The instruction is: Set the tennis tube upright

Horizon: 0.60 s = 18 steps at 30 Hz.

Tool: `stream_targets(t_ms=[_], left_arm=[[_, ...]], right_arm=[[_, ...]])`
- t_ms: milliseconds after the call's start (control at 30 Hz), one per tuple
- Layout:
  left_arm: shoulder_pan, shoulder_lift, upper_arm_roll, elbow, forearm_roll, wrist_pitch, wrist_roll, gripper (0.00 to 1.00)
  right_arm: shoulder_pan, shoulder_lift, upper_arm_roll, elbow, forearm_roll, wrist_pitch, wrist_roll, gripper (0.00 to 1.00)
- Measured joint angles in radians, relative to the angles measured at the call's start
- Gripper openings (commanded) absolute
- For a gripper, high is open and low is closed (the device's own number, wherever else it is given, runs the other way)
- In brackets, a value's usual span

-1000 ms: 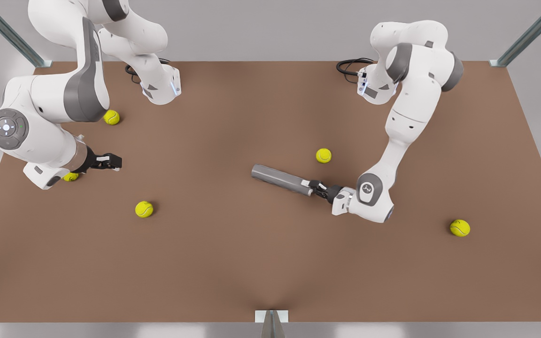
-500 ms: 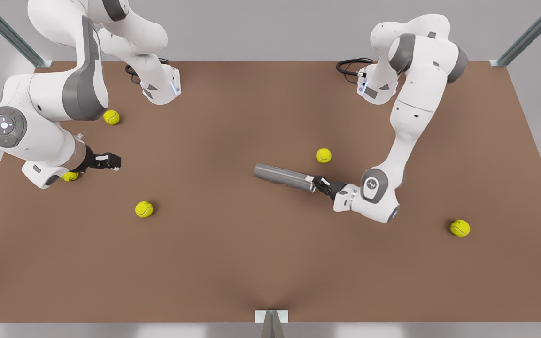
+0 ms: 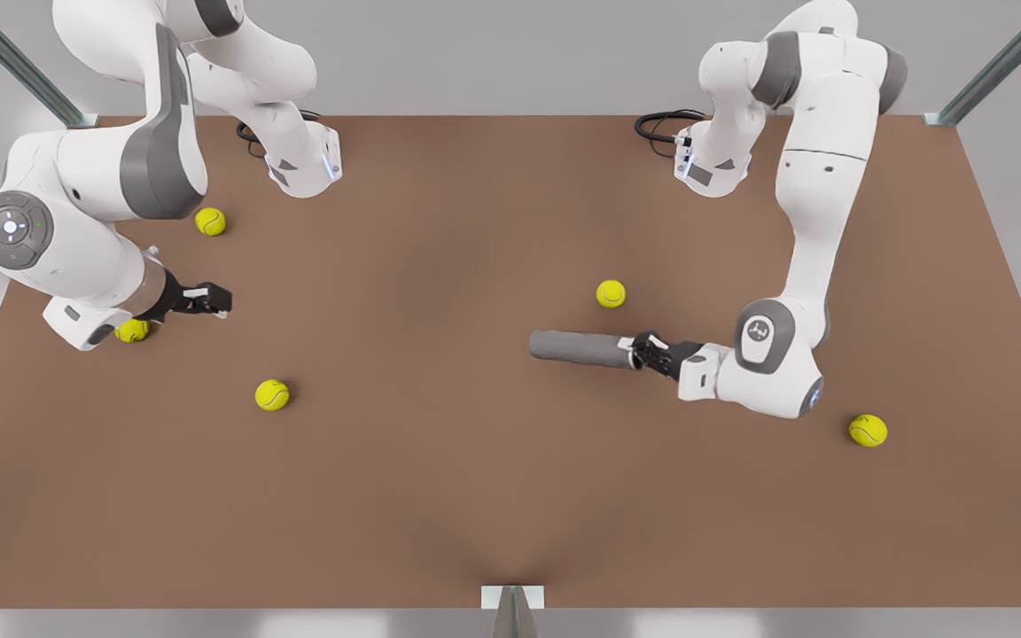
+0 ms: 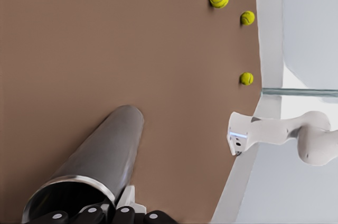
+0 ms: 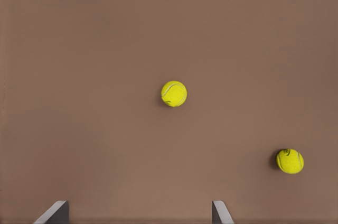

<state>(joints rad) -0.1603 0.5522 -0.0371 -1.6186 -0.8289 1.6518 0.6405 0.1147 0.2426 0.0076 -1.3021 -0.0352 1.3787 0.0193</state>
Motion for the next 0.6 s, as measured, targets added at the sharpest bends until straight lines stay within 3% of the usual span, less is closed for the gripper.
stream_targets(t_ms=[200, 600], left_arm=[[0.001, -0.046, 0.059, 0.067, 0.122, -0.060, -0.015, 0.21], [0.018, -0.053, 0.076, 0.182, 0.327, -0.096, -0.022, 0.21]], right_arm=[[-0.006, 0.003, -0.001, 0.000, 0.001, -0.001, -0.001, 1.00], [0.001, 0.000, 0.000, 0.001, 0.001, -0.003, -0.001, 1.00]])
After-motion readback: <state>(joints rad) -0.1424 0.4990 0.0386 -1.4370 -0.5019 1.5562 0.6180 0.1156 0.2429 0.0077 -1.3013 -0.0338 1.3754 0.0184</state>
